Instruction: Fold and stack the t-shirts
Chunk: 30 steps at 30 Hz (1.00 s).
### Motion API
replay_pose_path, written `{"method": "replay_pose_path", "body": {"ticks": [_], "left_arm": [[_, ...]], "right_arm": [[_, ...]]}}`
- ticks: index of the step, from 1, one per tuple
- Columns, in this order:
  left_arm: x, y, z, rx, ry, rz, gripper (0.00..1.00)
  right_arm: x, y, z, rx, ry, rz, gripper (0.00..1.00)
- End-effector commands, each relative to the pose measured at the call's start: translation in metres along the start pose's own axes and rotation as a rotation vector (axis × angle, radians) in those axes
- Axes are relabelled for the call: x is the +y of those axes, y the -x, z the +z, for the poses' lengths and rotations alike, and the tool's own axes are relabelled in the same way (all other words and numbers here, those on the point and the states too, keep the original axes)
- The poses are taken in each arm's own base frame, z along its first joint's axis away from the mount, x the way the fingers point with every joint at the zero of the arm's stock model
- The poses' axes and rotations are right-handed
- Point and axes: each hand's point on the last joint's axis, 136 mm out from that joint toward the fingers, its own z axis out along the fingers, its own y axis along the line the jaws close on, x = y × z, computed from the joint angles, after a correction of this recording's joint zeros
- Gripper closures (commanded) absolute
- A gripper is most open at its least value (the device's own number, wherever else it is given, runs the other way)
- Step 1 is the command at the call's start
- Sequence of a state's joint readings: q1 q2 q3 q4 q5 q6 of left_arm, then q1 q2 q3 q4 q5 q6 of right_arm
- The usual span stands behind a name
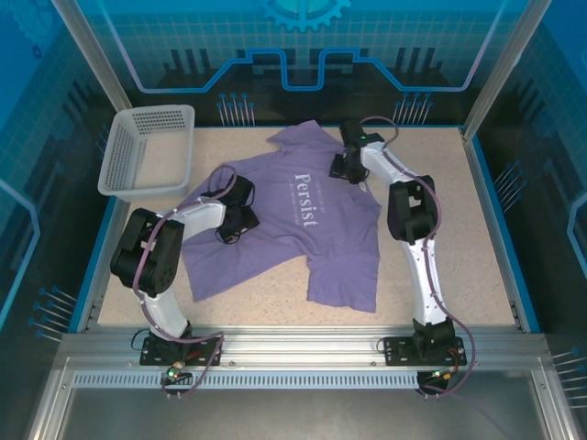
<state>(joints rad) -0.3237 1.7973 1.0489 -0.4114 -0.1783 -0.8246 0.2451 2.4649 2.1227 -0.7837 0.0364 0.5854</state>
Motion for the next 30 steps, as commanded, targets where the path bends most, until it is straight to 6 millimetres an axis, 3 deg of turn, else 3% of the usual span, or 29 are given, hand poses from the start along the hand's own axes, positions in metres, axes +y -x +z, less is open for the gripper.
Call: {"method": "replay_pose_path", "body": {"ticks": [1, 8, 12, 17, 23, 27, 30], "left_arm": [[-0.004, -0.042, 0.026, 0.110, 0.038, 0.092, 0.33], [-0.053, -0.082, 0.039, 0.178, -0.001, 0.198, 0.30], [-0.064, -0.093, 0.038, 0.208, -0.034, 0.157, 0.29], [-0.074, -0.066, 0.007, 0.154, -0.085, 0.121, 0.20], [-0.080, 0.025, -0.052, -0.001, -0.151, 0.046, 0.17], [-0.075, 0.070, -0.054, -0.057, -0.099, 0.052, 0.16], [-0.082, 0.082, -0.039, -0.049, -0.082, 0.093, 0.19]], "right_arm": [[-0.081, -0.023, 0.002, 0.106, -0.098, 0.196, 0.53], [-0.178, -0.034, -0.031, 0.058, -0.119, 0.414, 0.51], [-0.192, -0.035, -0.041, 0.062, -0.065, 0.454, 0.49], [-0.160, -0.014, -0.075, -0.016, 0.032, 0.383, 0.37], [-0.108, 0.010, -0.143, -0.152, 0.129, 0.242, 0.28], [-0.087, -0.003, -0.180, -0.224, 0.190, 0.216, 0.27], [-0.070, -0.031, -0.190, -0.236, 0.269, 0.190, 0.27]]}}
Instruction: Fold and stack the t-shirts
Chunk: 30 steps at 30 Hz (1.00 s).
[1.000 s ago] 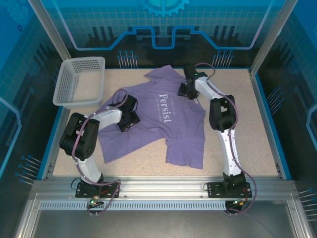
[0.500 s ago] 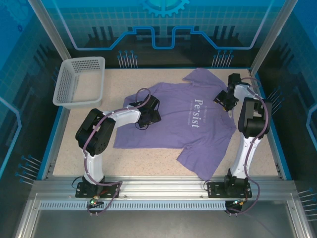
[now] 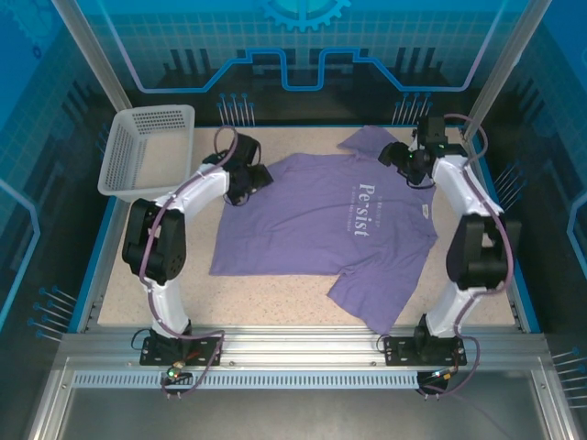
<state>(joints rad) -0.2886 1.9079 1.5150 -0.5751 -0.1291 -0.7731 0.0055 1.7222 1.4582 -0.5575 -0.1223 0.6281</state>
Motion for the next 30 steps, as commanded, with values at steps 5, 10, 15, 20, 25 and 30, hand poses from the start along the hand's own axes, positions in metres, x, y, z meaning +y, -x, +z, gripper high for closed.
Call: {"method": "replay_pose_path", "body": {"ticks": [5, 10, 15, 20, 25, 30], "left_arm": [[-0.009, -0.005, 0.039, 0.104, 0.057, 0.107, 0.25], [-0.011, -0.008, 0.050, 0.101, 0.109, 0.103, 0.26], [-0.012, -0.014, 0.062, 0.106, 0.126, 0.093, 0.29], [-0.019, -0.019, 0.072, 0.116, 0.141, 0.136, 0.43], [-0.015, -0.022, 0.080, 0.119, 0.179, 0.144, 0.46], [-0.010, -0.022, 0.083, 0.109, 0.208, 0.156, 0.42]], "right_arm": [[0.017, -0.088, -0.019, 0.043, 0.171, -0.053, 0.27], [-0.005, -0.147, -0.018, 0.077, 0.133, -0.120, 0.27], [-0.028, -0.170, -0.012, 0.076, 0.103, -0.127, 0.26], [-0.029, -0.178, -0.002, 0.102, 0.103, -0.138, 0.27], [-0.029, -0.180, 0.005, 0.114, 0.100, -0.143, 0.28], [-0.031, -0.181, 0.007, 0.115, 0.096, -0.145, 0.28]]}}
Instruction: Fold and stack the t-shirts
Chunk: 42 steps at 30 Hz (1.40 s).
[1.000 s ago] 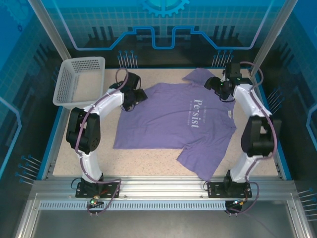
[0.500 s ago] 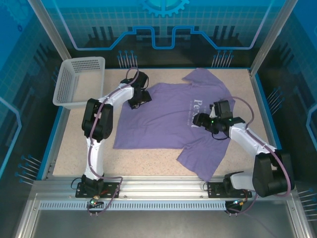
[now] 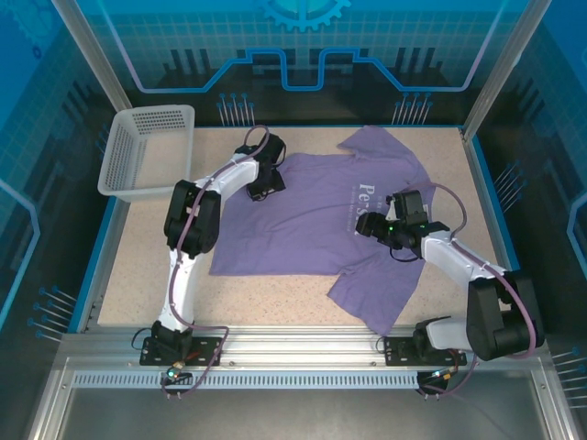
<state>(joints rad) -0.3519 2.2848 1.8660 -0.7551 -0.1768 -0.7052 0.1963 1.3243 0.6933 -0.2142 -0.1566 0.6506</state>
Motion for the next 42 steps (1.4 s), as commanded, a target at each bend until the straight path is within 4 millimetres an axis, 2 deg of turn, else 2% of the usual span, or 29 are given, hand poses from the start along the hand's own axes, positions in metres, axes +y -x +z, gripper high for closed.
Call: {"method": "replay_pose_path", "body": {"ticks": [1, 9, 13, 18, 22, 24, 27, 30, 35, 38, 42], "left_arm": [[0.006, 0.002, 0.001, -0.010, 0.050, 0.012, 0.43], [0.002, 0.006, 0.009, -0.008, 0.055, 0.031, 0.59], [0.001, 0.006, 0.012, -0.006, 0.059, 0.036, 0.62], [0.002, 0.007, 0.014, -0.009, 0.063, 0.042, 0.71], [0.003, 0.008, 0.014, -0.010, 0.070, 0.044, 0.86], [0.003, 0.009, 0.013, -0.014, 0.069, 0.045, 0.89], [0.002, 0.014, 0.008, -0.022, 0.069, 0.044, 0.98], [0.004, 0.025, -0.001, -0.052, 0.059, 0.037, 1.00], [0.004, 0.058, -0.022, -0.110, 0.012, 0.032, 1.00], [0.004, 0.078, -0.029, -0.143, -0.016, 0.043, 1.00], [0.015, 0.106, -0.032, -0.176, -0.028, 0.022, 1.00]], "right_arm": [[0.001, 0.002, 0.003, -0.014, -0.003, -0.027, 0.29], [0.002, -0.001, 0.006, 0.000, 0.000, -0.029, 0.30], [0.002, -0.001, 0.008, 0.005, -0.002, -0.031, 0.31], [0.002, -0.001, 0.009, 0.007, -0.004, -0.035, 0.31], [0.002, -0.003, 0.011, 0.015, -0.007, -0.035, 0.32], [0.001, -0.004, 0.012, 0.020, -0.010, -0.037, 0.32], [-0.001, -0.005, 0.013, 0.026, -0.016, -0.034, 0.33], [-0.004, -0.006, 0.015, 0.037, -0.035, -0.027, 0.33], [-0.010, -0.012, 0.022, 0.077, -0.063, -0.013, 0.34], [-0.012, -0.014, 0.025, 0.091, -0.070, -0.005, 0.34], [-0.013, -0.015, 0.025, 0.105, -0.079, 0.008, 0.34]]}}
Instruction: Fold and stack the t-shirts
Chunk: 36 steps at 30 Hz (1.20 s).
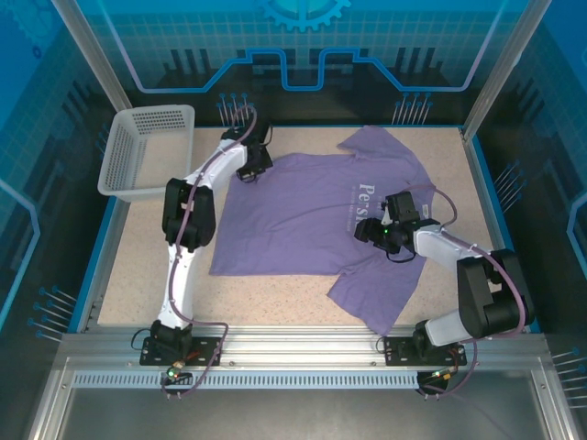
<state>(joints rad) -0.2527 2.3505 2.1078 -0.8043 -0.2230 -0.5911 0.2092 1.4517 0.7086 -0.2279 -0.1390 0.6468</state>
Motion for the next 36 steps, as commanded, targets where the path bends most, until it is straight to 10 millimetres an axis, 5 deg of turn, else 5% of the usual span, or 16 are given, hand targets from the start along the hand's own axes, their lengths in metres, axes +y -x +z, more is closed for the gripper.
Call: {"method": "replay_pose_path", "body": {"ticks": [1, 5, 10, 13, 17, 23, 29, 36], "left_arm": [[0.012, 0.031, -0.002, -0.038, -0.015, -0.006, 1.00], [0.040, 0.064, 0.008, -0.069, -0.005, -0.096, 0.95], [0.065, 0.102, 0.020, -0.099, -0.008, -0.187, 0.31], [0.074, 0.116, 0.009, -0.109, -0.017, -0.227, 0.19], [0.066, 0.109, -0.012, -0.094, -0.061, -0.233, 0.18], [0.054, 0.030, -0.052, -0.032, -0.130, -0.258, 0.17], [0.057, -0.084, -0.090, -0.004, -0.161, -0.209, 0.19], [0.109, -0.180, -0.084, 0.102, -0.095, -0.163, 0.27]], "right_arm": [[0.005, 0.003, -0.002, 0.009, -0.004, -0.007, 0.34], [0.000, 0.004, -0.002, 0.022, -0.021, 0.015, 0.34], [-0.006, 0.005, -0.006, 0.047, -0.040, 0.065, 0.34], [-0.006, 0.006, -0.016, 0.062, -0.049, 0.075, 0.33], [-0.007, 0.003, -0.031, 0.066, -0.065, 0.078, 0.32], [-0.003, -0.031, -0.038, 0.171, -0.050, 0.067, 0.32], [-0.010, -0.077, -0.048, 0.253, -0.087, 0.043, 0.33], [-0.028, -0.120, -0.066, 0.353, -0.147, 0.059, 0.33]]}}
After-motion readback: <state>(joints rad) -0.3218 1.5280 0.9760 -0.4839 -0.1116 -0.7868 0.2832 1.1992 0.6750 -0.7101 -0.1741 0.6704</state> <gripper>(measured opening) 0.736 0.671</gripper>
